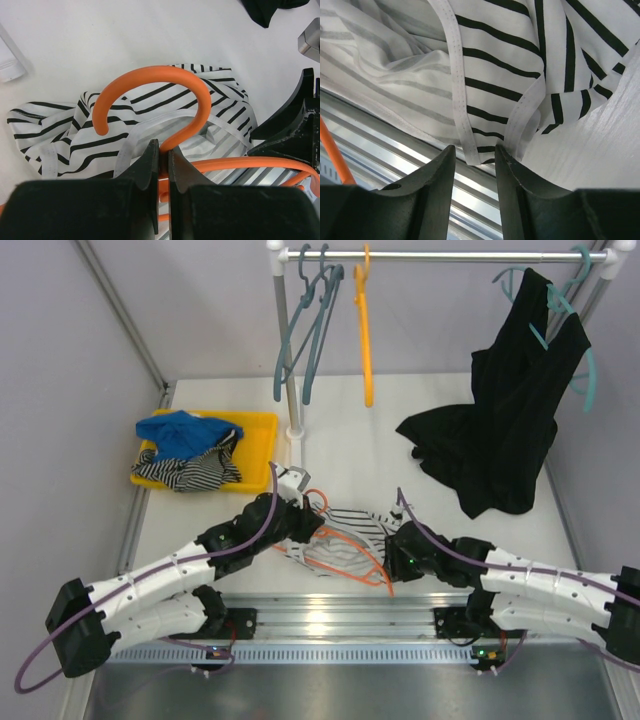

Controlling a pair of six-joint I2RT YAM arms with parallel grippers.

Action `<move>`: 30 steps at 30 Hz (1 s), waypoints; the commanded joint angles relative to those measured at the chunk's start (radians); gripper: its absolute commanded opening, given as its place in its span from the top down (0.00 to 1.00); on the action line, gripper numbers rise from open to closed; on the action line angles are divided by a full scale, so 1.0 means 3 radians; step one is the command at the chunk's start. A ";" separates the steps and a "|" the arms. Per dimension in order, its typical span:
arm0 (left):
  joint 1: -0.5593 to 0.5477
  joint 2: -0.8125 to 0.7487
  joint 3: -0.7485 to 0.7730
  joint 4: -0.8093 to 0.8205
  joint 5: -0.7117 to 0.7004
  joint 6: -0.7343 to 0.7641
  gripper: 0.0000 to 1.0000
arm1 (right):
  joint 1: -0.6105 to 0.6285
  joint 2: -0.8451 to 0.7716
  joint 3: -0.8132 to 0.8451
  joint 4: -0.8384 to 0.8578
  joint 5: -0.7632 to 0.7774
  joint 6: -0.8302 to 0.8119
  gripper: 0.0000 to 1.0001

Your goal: Place the tank top on the hanger

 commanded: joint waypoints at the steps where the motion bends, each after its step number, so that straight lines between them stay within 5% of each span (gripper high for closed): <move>1: -0.0012 -0.0058 0.0023 0.0172 -0.0002 0.0041 1.00 | 0.0054 0.0051 0.0030 0.0072 0.0159 0.0017 0.64; 12: -0.0012 -0.0043 0.0038 0.0126 -0.0242 0.0000 1.00 | 0.0054 -0.0199 0.0178 -0.0357 0.0338 0.0063 1.00; 30: -0.0017 0.0187 0.0109 0.0202 -0.1025 -0.0388 1.00 | 0.0054 -0.0558 0.0684 -0.0915 0.0144 -0.0003 1.00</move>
